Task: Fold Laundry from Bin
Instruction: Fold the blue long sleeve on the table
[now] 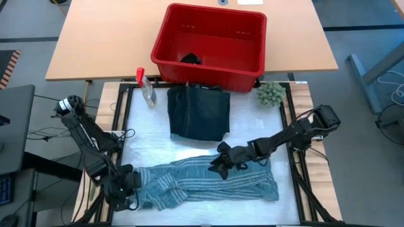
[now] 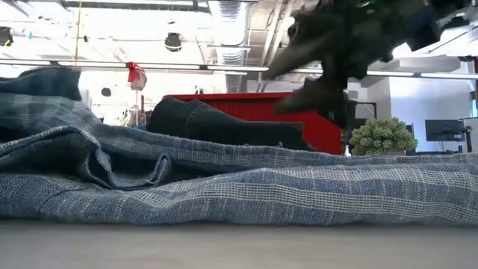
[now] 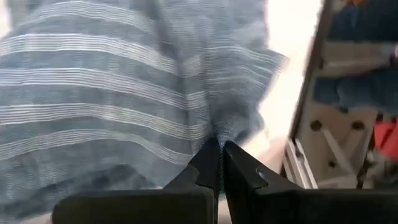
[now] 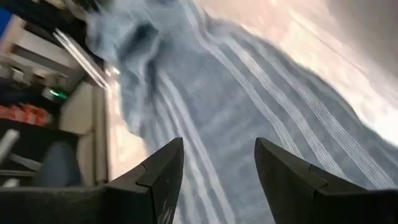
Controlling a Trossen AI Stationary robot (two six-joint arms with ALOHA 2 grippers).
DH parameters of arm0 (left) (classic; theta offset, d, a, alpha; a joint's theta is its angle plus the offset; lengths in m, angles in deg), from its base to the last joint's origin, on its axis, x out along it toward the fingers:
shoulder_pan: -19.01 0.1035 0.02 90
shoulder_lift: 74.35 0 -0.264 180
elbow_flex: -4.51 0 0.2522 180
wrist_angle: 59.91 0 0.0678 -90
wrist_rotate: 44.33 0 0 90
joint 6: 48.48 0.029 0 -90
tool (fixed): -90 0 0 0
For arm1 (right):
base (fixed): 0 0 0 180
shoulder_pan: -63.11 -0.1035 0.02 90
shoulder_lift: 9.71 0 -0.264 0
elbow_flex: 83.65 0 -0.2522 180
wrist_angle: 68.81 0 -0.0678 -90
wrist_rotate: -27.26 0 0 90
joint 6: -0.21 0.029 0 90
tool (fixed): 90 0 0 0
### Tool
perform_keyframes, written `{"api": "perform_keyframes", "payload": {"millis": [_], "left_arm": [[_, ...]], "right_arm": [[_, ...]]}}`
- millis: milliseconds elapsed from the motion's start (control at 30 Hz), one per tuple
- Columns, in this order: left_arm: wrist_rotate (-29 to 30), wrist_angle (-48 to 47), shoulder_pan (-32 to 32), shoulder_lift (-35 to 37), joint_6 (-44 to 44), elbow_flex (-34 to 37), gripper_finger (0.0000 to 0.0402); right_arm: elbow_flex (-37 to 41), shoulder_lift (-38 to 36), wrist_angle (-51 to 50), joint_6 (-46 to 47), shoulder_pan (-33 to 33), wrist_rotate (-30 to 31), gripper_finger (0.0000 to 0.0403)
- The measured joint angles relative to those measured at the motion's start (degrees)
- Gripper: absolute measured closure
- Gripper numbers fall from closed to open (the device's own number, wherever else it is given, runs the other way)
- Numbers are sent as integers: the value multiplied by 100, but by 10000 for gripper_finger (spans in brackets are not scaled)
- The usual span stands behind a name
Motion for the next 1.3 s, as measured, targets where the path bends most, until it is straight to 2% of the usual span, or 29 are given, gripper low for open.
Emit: {"api": "perform_keyframes", "payload": {"millis": [100, 233, 367, 533, 600, 667, 733, 800, 933, 1000, 1167, 1233, 1300], "left_arm": [[14, -25, 33, 0, -265, 148, 401], [-318, -24, 39, 0, -351, 210, 380], [-812, -52, 39, 0, -450, 216, 333], [-1993, -27, 39, 16, -668, 190, 269], [-2100, -17, 37, 64, -624, 26, 255], [-1955, -26, 39, 178, -521, -151, 249], [-1495, -75, 78, 292, -358, -350, 248], [-716, -78, 180, 454, -103, -540, 251], [1259, -65, 510, 603, 467, -643, 266], [1741, -29, 799, 504, 824, -577, 274], [1686, 494, 1712, -46, 1409, -89, 288], [1531, 941, 1982, -282, 1613, 52, 291], [1264, 1253, 2191, -495, 1863, 142, 292]], "right_arm": [[-33, 120, -201, -30, -88, -2, 177], [-34, 99, -358, -28, -175, 0, 177], [-33, 56, -844, 49, -183, 22, 177], [-29, -9, -1320, 252, -249, -121, 177], [-27, -54, -1606, 344, -344, -248, 177], [-27, -78, -1909, 446, -494, -315, 177], [-27, -96, -2322, 470, -662, -302, 177], [-27, -96, -2686, 489, -783, -206, 177], [-33, -104, -3634, 488, -843, 195, 177], [-51, -111, -4102, 442, -772, 469, 177], [-44, -131, -4987, 297, -400, 1168, 177], [-27, -270, -5099, 247, -229, 1156, 177], [-66, -516, -5255, 186, -88, 865, 177]]}}
